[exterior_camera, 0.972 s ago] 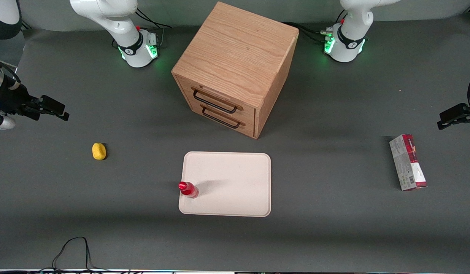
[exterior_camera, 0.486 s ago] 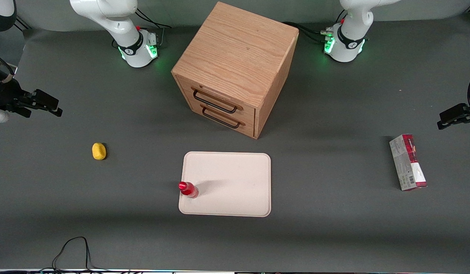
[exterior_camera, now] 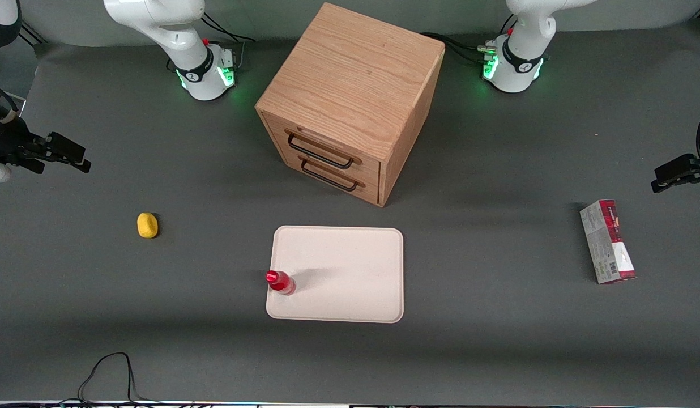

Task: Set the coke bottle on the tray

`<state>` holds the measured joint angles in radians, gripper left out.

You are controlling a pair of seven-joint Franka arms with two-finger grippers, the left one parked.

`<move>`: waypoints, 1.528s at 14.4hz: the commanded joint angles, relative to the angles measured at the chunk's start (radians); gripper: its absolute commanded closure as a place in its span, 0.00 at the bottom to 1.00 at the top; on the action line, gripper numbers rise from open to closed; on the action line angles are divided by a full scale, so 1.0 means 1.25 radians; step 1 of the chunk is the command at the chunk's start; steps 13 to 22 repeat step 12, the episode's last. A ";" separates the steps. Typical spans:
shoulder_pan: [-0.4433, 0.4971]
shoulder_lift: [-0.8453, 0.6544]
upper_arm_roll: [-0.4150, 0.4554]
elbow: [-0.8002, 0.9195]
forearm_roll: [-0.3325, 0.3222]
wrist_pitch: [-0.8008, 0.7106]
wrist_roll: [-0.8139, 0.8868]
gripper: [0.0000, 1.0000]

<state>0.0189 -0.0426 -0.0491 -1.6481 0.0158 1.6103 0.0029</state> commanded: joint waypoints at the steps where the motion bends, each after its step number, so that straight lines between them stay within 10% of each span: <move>1: 0.013 0.000 -0.012 0.013 -0.015 -0.013 -0.012 0.00; 22: 0.014 0.001 -0.011 0.012 -0.035 -0.013 0.008 0.00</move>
